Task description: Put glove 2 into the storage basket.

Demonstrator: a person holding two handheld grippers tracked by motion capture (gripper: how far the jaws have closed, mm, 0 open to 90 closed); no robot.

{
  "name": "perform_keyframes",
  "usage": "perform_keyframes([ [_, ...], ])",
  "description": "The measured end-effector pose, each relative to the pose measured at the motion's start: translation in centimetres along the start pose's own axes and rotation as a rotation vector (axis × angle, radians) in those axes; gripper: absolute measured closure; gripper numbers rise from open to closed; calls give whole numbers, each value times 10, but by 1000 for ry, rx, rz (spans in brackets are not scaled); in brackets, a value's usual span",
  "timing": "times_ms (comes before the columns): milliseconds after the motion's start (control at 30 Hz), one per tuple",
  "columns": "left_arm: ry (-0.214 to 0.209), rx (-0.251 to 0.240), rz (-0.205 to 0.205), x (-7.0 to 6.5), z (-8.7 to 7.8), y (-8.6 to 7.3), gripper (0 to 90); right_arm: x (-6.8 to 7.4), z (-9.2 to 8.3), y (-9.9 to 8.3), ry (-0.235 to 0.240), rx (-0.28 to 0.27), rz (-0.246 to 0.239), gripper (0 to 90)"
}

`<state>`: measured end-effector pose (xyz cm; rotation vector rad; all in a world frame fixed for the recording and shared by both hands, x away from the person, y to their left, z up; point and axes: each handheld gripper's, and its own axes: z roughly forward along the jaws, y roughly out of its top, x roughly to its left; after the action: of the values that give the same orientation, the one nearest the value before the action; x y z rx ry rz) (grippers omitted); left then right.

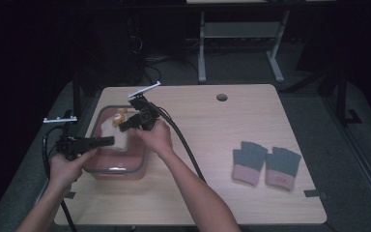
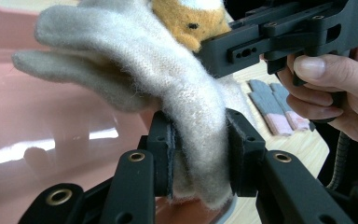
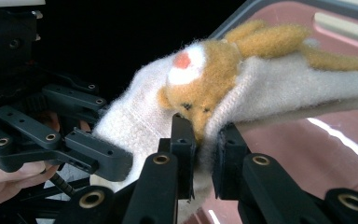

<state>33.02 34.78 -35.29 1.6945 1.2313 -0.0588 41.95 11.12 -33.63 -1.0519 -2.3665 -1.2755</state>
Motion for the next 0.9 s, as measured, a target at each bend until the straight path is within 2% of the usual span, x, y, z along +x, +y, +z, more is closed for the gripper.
perform_keyframes([
  [200,27,21,-28,11,5,-4,664,-10,15,-2,7,27,27,805],
  [433,60,74,-43,21,13,-8,663,-20,32,-7,-2,60,59,805],
  [567,72,94,-68,26,18,-11,663,-26,39,-11,-2,87,77,805],
  [633,84,112,-72,27,20,-11,662,-28,42,-12,-5,97,85,804],
  [800,92,141,-114,32,23,-12,660,-30,49,-13,-13,114,103,804],
  [900,113,164,-119,33,25,-11,660,-30,52,-14,-28,123,104,804],
])
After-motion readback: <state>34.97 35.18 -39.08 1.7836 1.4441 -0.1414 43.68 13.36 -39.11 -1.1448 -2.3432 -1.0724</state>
